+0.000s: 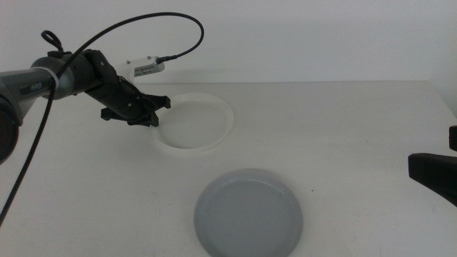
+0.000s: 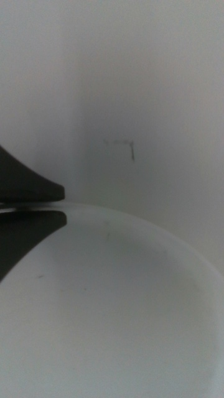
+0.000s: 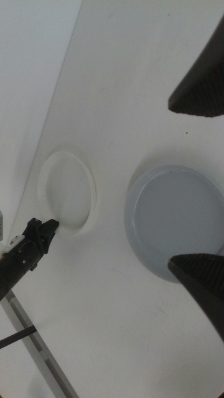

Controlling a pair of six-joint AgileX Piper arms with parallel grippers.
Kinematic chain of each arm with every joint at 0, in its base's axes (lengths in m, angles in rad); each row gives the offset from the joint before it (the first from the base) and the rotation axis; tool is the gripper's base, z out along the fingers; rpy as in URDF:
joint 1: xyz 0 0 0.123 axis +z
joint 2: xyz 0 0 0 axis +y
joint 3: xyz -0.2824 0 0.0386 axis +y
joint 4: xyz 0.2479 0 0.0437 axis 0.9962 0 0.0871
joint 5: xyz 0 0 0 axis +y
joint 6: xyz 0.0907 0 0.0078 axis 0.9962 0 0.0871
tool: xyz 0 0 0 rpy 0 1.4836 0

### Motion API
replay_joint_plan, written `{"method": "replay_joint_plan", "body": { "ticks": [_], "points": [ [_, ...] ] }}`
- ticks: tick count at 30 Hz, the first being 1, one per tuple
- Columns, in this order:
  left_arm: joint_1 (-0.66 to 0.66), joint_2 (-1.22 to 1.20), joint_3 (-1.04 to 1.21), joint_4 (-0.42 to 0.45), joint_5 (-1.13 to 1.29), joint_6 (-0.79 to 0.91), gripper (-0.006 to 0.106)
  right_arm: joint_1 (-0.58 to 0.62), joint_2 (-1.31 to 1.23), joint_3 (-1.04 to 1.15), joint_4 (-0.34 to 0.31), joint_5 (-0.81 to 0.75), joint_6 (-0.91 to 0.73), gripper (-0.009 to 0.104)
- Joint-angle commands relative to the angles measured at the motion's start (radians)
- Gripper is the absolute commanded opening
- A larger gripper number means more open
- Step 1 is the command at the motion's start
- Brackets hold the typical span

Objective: Stack the three bowls on top of each other.

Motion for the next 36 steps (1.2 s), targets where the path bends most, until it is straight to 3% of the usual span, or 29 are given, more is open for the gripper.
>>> {"method": "replay_joint_plan", "body": {
  "ticks": [1, 6, 11, 20, 29, 36],
  "points": [
    [-0.001, -0.09, -0.022, -0.041, -0.003, 0.058, 0.0, -0.007, 0.0, -0.023, 0.005, -0.072, -0.011, 0.056],
    [-0.001, -0.219, 0.009, -0.046, 0.031, 0.085, 0.0, -0.007, 0.0, -0.023, 0.005, -0.072, -0.011, 0.056],
    [-0.045, -0.419, 0.194, -0.055, -0.016, 0.141, 0.0, -0.007, 0.0, -0.023, 0.005, -0.072, -0.011, 0.056],
    [-0.262, -0.688, 0.547, -0.054, -0.11, 0.123, 0.0, -0.007, 0.0, -0.023, 0.005, -0.072, -0.011, 0.056],
    [-0.434, -0.71, 0.799, -0.124, -0.324, 0.077, 0.0, -0.007, 0.0, -0.023, 0.005, -0.072, -0.011, 0.056],
    [-0.448, -0.669, 0.827, -0.142, -0.408, 0.075, 0.004, -0.007, 0.0, -0.023, 0.005, -0.072, -0.011, 0.056]
  ]
}}
